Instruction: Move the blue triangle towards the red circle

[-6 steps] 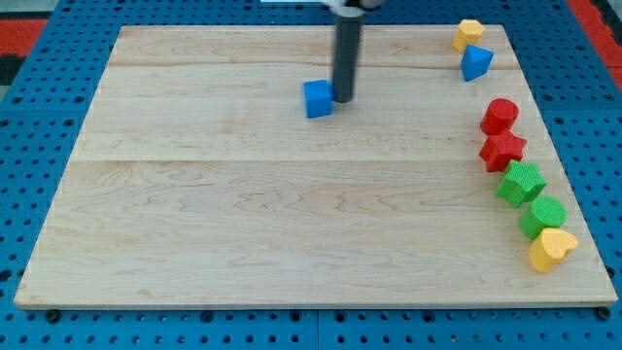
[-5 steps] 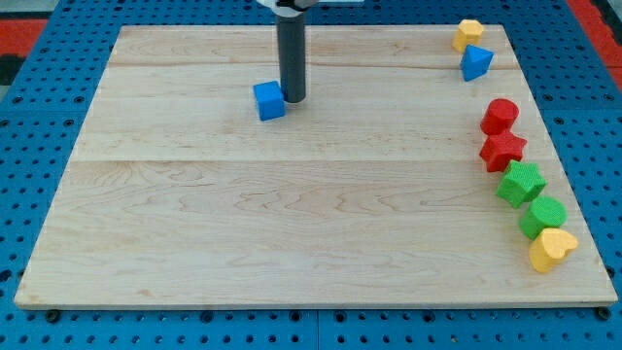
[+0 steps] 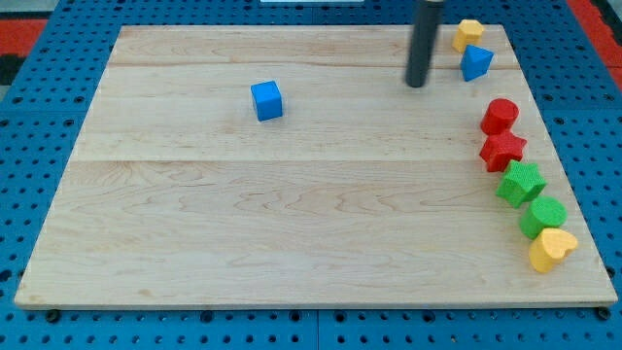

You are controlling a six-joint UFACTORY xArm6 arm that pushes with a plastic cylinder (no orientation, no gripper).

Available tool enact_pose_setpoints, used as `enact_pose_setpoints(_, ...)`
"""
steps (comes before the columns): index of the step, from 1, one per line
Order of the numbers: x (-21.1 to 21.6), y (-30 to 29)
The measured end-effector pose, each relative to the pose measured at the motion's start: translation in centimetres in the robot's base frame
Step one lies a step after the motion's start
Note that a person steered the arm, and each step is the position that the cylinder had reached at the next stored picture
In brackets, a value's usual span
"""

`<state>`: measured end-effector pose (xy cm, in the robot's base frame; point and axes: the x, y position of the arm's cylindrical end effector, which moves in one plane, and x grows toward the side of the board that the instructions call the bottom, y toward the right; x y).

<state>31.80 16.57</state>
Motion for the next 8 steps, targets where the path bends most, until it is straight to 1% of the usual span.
enact_pose_setpoints(1, 1.2, 4.7)
enact_pose_setpoints(2, -1.3, 11.0)
enact_pose_setpoints(3, -4.3, 14.4)
enact_pose_setpoints(4, -9.7, 11.8)
enact_pose_setpoints(5, -7.6, 6.8)
enact_pose_setpoints(6, -5.1, 4.9)
enact_pose_setpoints(7, -4.8, 2.1)
enact_pose_setpoints(8, -5.6, 4.3)
